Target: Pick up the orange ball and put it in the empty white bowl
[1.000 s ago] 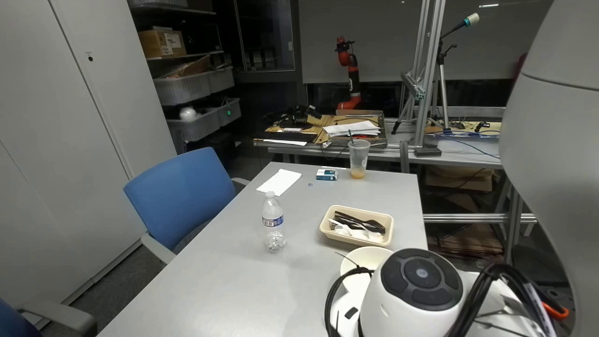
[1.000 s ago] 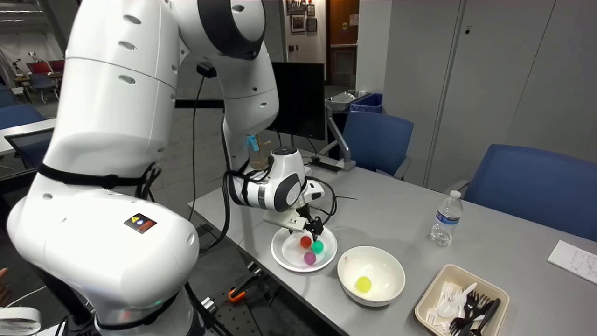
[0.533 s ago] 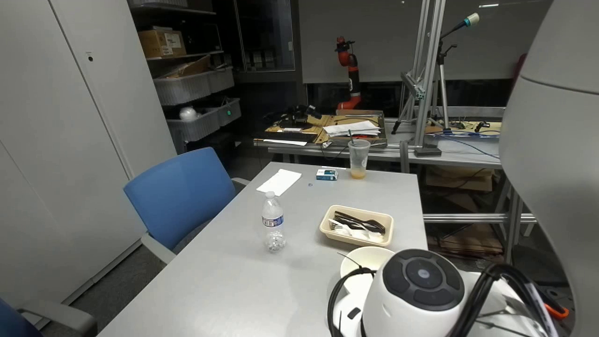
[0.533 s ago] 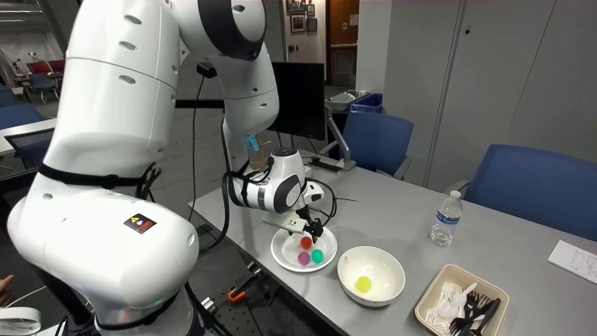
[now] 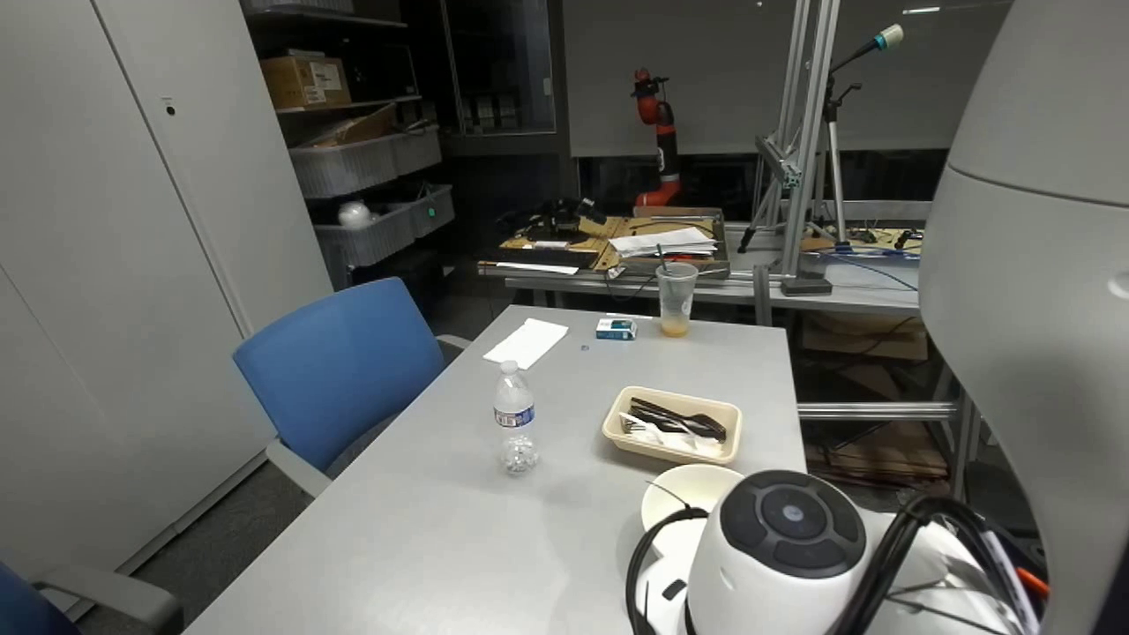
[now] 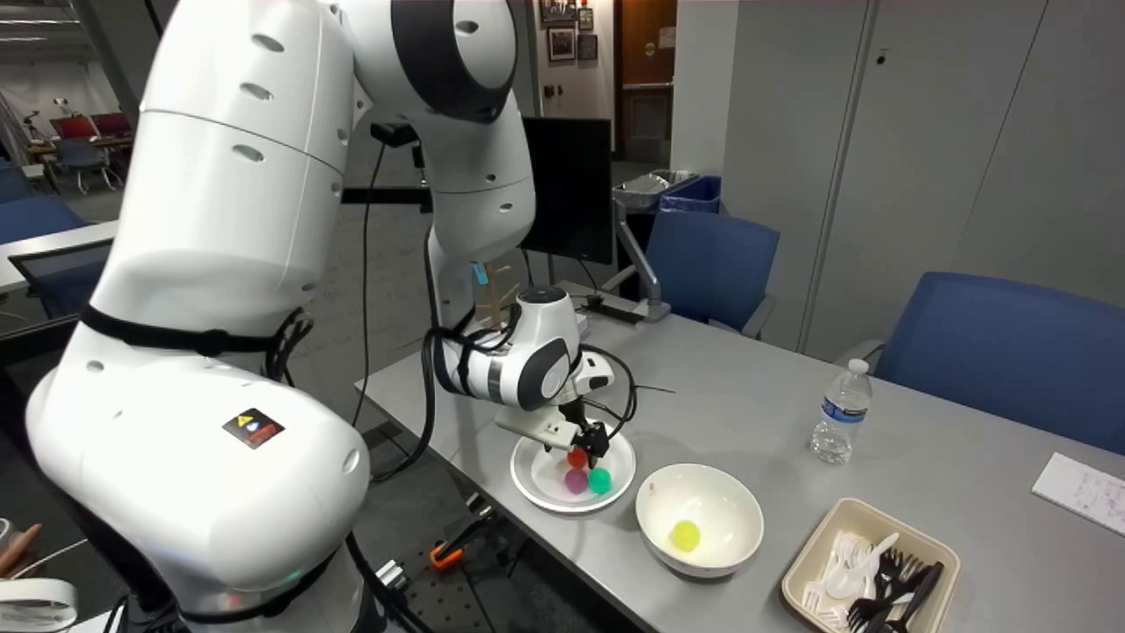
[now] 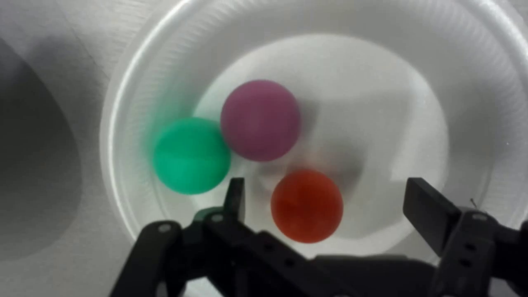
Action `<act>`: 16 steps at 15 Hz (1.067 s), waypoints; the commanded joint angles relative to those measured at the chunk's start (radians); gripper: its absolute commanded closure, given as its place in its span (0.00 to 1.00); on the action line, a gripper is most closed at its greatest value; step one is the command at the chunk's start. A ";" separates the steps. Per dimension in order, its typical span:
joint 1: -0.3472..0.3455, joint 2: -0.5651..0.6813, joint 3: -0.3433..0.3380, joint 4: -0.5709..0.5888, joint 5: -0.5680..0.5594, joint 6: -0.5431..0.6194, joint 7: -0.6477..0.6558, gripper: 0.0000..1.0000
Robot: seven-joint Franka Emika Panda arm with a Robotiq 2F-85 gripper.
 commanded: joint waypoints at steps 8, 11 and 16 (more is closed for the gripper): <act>-0.080 0.027 0.045 0.036 -0.023 -0.015 -0.034 0.03; -0.074 0.029 0.042 0.048 -0.029 -0.013 -0.037 0.05; -0.077 0.035 0.045 0.061 -0.034 -0.013 -0.040 0.33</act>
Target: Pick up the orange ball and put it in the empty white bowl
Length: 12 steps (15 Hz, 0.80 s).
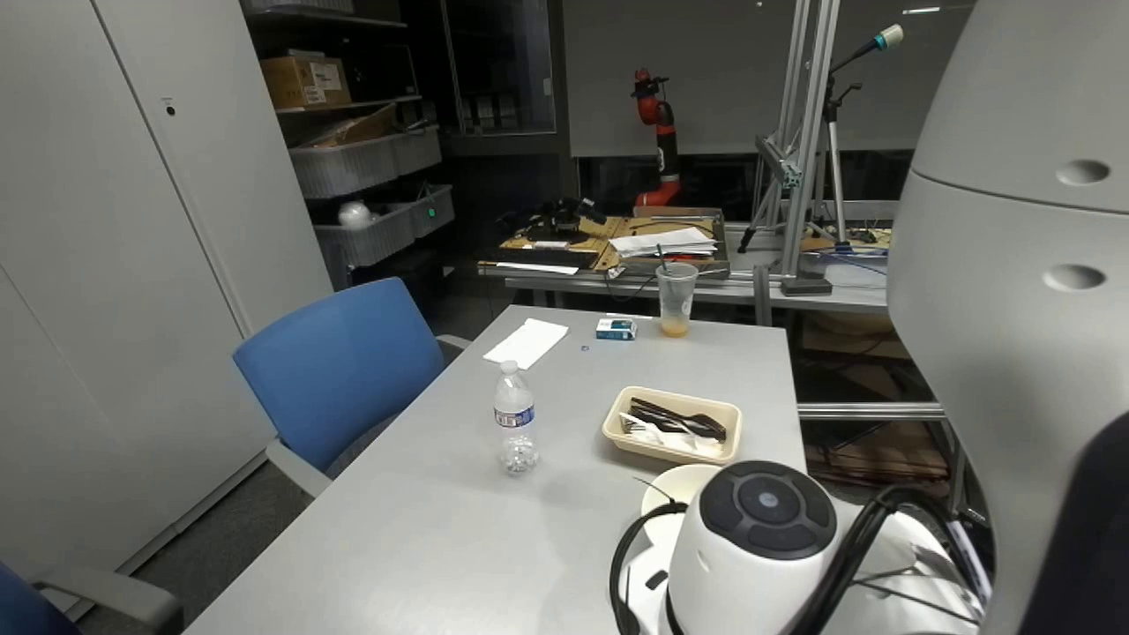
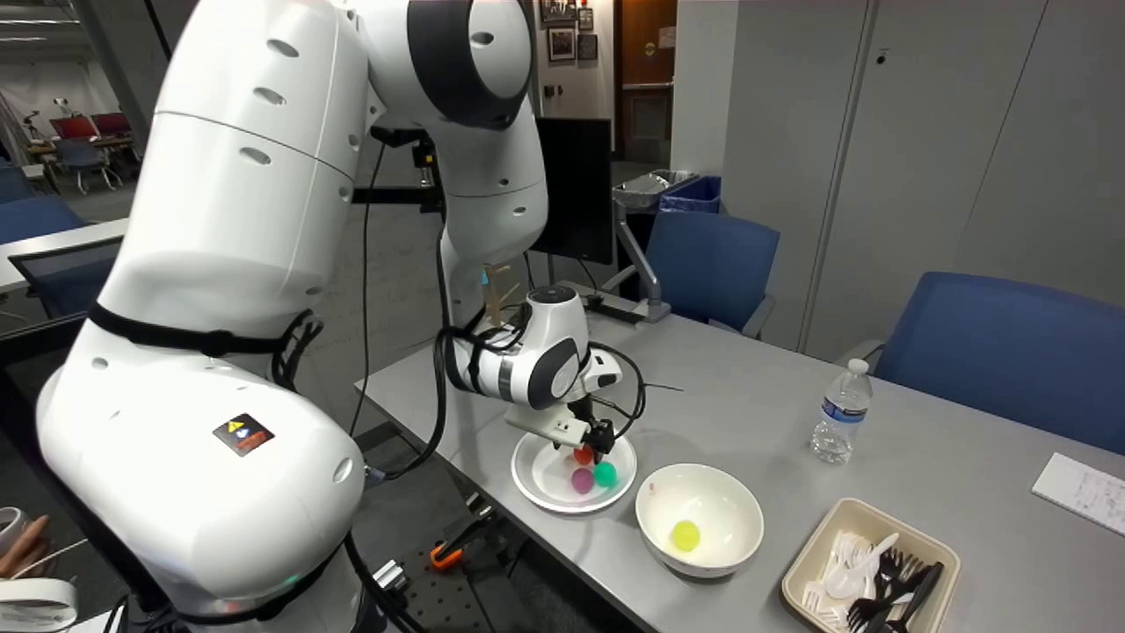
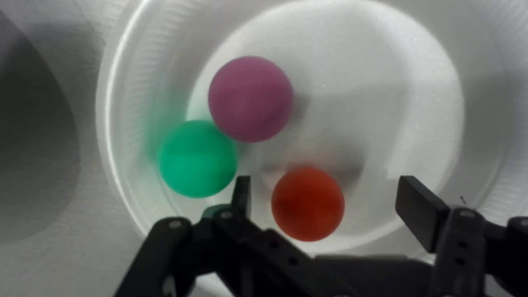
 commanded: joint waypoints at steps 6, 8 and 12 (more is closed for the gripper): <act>-0.024 0.018 0.018 0.020 -0.017 -0.012 -0.030 0.81; -0.022 0.017 0.015 0.019 -0.017 -0.012 -0.030 0.85; -0.012 -0.019 0.002 0.001 -0.012 -0.032 -0.024 0.88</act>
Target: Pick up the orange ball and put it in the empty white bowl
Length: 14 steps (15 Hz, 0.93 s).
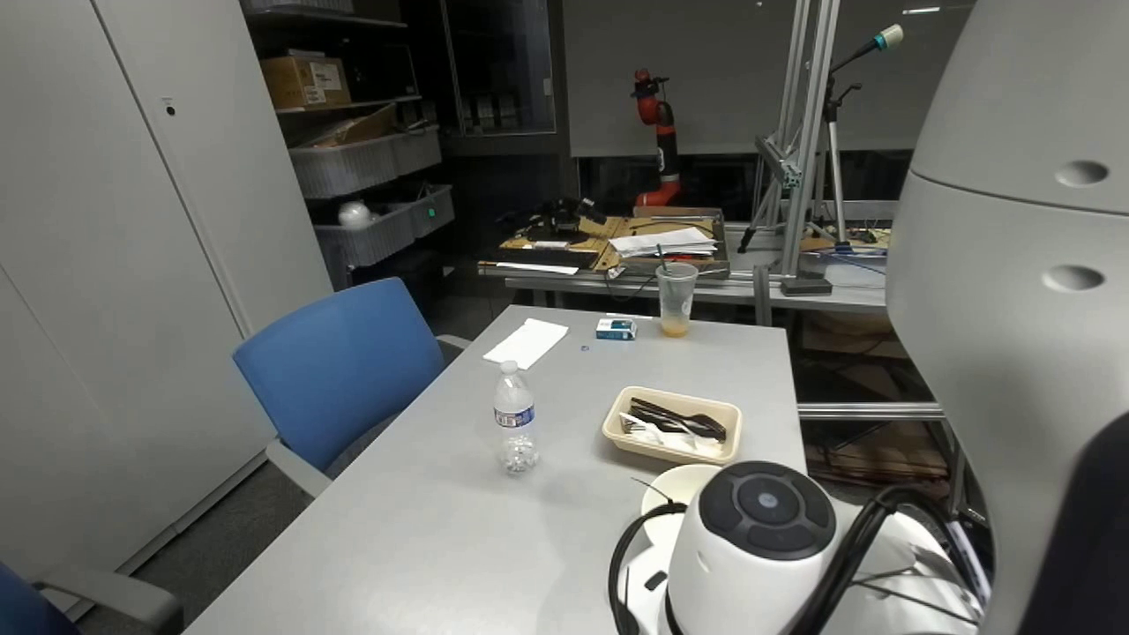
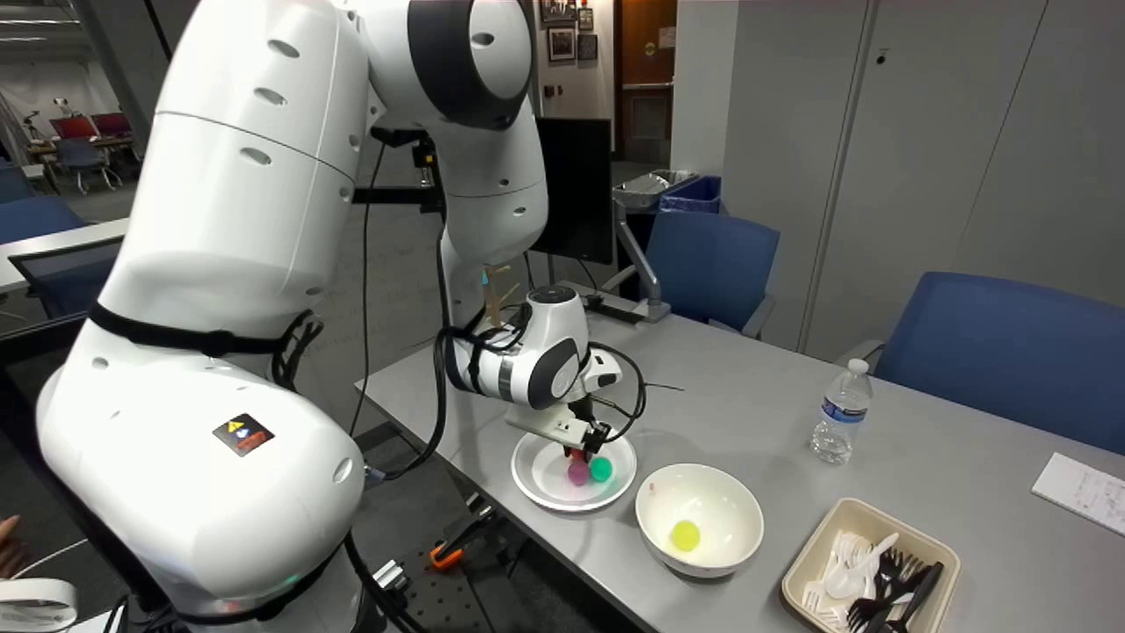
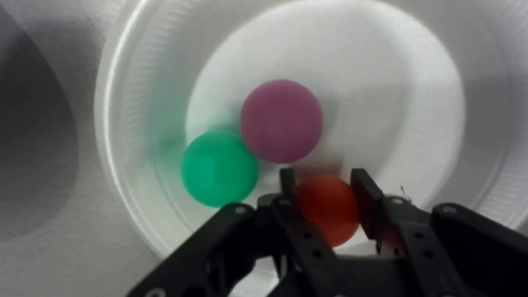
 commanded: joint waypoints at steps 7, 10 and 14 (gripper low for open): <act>-0.063 -0.231 0.028 -0.065 -0.029 -0.220 -0.005 0.88; -0.090 -0.327 0.010 -0.079 -0.071 -0.305 -0.001 0.88; -0.190 -0.414 0.031 -0.104 -0.086 -0.380 -0.014 0.88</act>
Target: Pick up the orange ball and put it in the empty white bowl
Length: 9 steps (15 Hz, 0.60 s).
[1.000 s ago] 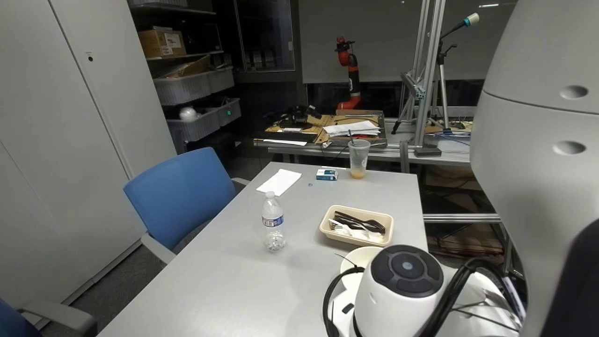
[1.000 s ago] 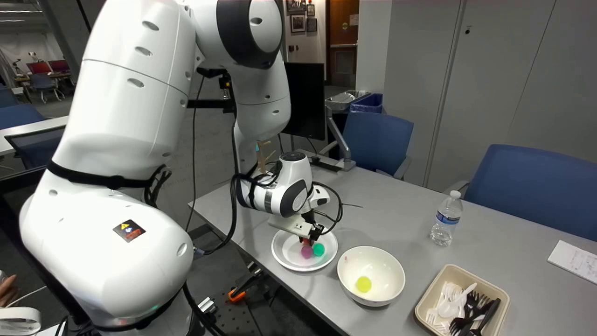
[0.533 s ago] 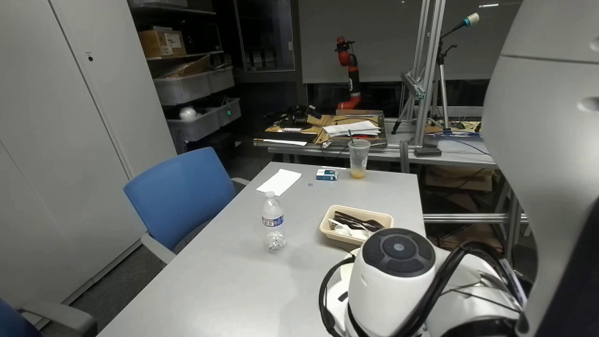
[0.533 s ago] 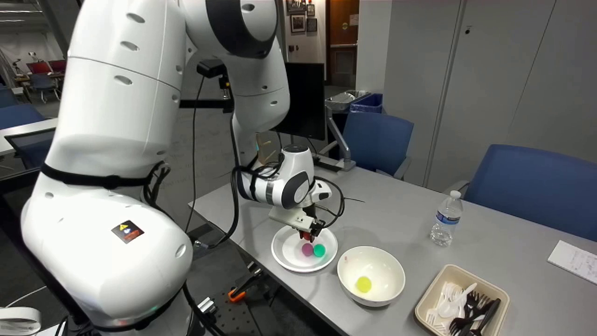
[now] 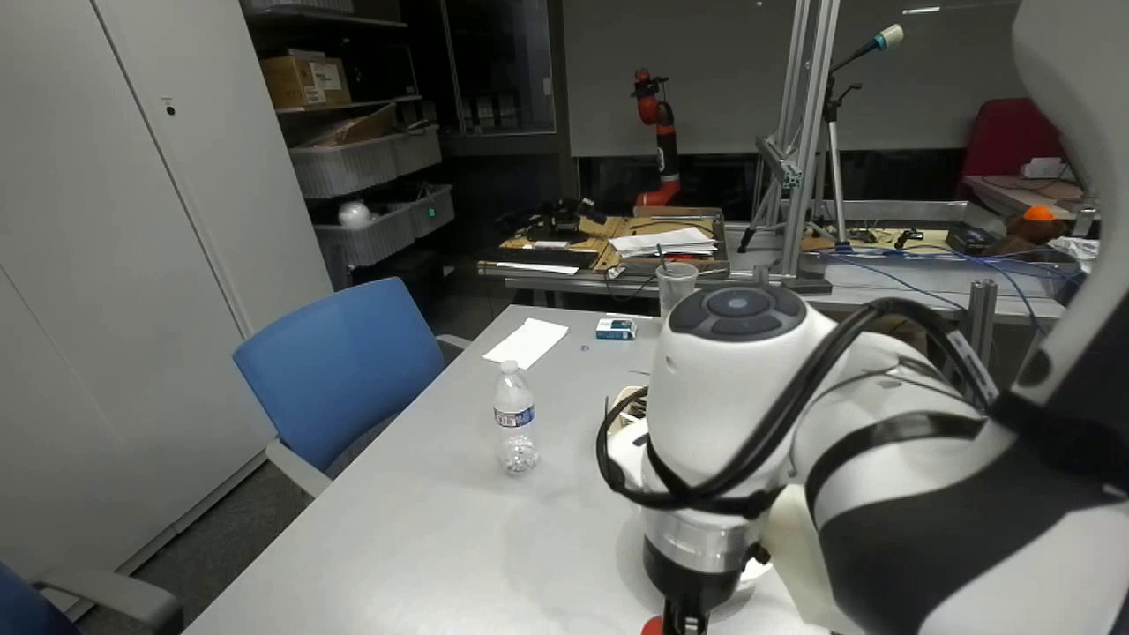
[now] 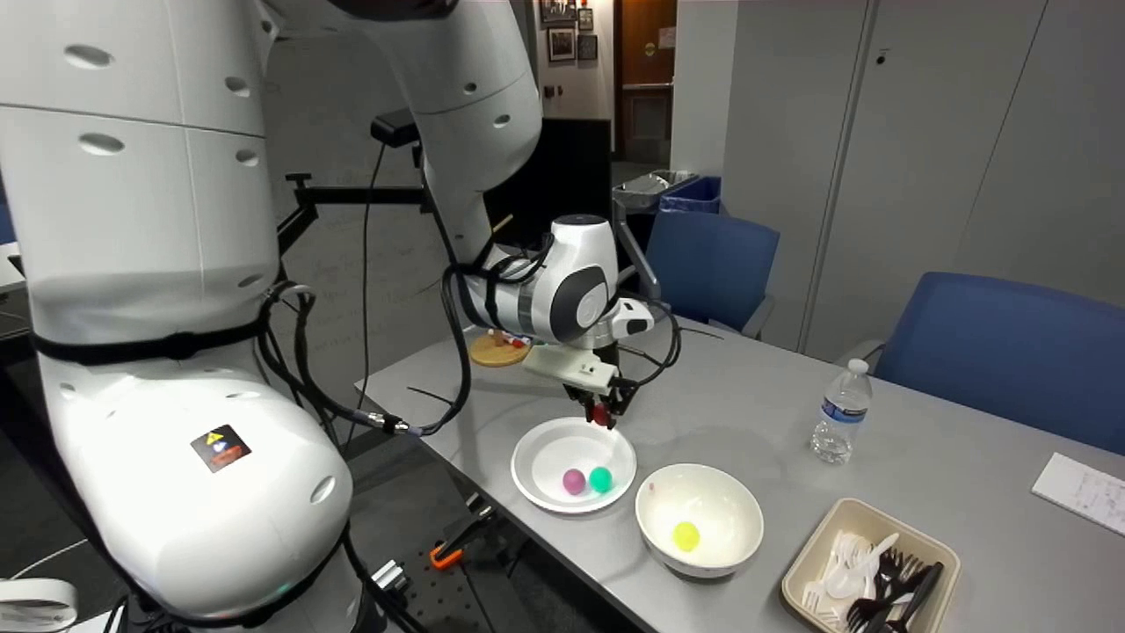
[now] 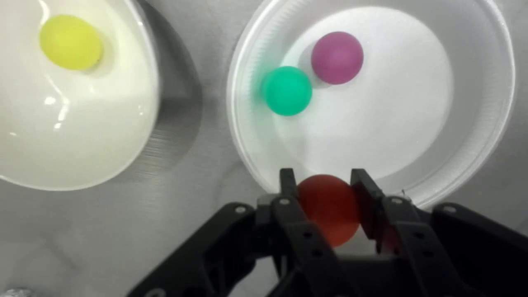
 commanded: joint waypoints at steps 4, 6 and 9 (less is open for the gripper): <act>-0.135 -0.149 -0.009 -0.095 -0.078 -0.090 0.031 0.88; -0.158 -0.165 -0.020 -0.110 -0.119 -0.087 0.052 0.88; -0.188 -0.129 0.005 -0.090 -0.102 -0.067 0.037 0.63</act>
